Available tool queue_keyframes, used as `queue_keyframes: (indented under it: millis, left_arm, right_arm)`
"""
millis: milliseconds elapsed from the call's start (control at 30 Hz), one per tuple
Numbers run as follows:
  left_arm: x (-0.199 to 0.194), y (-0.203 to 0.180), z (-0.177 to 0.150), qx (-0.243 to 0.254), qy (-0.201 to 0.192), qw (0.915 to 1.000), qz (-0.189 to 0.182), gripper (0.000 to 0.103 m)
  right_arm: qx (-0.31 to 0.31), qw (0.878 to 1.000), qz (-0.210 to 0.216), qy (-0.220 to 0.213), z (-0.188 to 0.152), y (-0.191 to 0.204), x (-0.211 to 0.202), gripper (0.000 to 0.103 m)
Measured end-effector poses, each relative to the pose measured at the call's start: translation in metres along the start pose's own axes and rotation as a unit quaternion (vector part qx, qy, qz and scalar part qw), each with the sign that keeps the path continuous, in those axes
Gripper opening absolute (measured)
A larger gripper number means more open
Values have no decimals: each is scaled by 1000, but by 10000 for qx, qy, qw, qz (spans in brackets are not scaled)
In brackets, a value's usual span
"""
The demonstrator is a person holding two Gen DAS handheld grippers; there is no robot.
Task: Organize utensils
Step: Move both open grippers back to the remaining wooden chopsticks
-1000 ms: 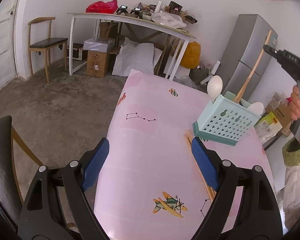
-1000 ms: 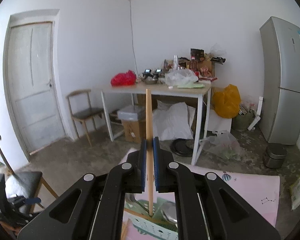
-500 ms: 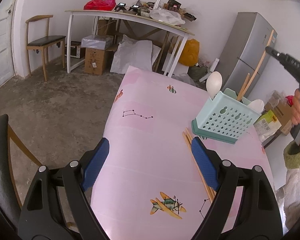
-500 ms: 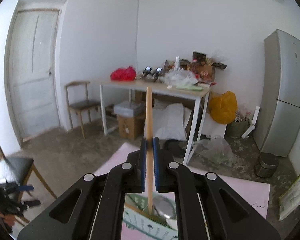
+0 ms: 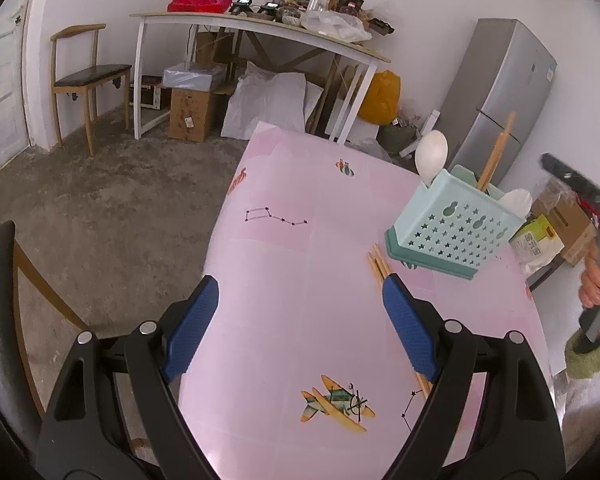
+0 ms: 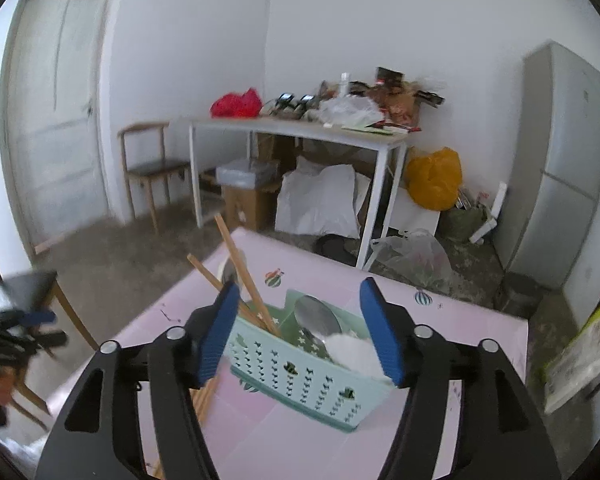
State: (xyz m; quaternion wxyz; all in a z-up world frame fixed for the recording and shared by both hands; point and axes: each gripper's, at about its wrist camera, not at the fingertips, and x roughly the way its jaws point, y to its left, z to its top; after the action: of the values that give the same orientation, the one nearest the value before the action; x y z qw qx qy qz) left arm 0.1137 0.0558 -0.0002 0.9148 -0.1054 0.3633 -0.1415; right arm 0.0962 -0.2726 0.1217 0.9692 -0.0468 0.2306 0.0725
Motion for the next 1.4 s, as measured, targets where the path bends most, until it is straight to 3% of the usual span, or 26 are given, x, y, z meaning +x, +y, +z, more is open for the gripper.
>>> queue_keyframes:
  millis: [200,400,533,633,933,1400]
  left_arm:
    - [11,-7,-8,87,171,9998,-62,80]
    - [28,-31,-23,408,447,9980,-186,79]
    - [46,-57,-36,790,721,9937,-338,60]
    - [60,-75,-44,1039,927,9892,-447,48]
    - [90,-116,-64,1664,1219,9776,-413,33]
    - [105,-114,-68,1811,1373,9738,-111,19]
  right_arm:
    - [943,9952,260,5,-35,-14,-31,67]
    - [1762,9782,288,1065,-113,3,-10,68]
    - [2262,9616,403,1497,-149,12,0,68]
    - [2402,9560,425,1628,-165,16,2,68]
    - [2505,9537,428,1609,-168,9,1,68]
    - [2617,9498,504,1636,-176,4,4,68]
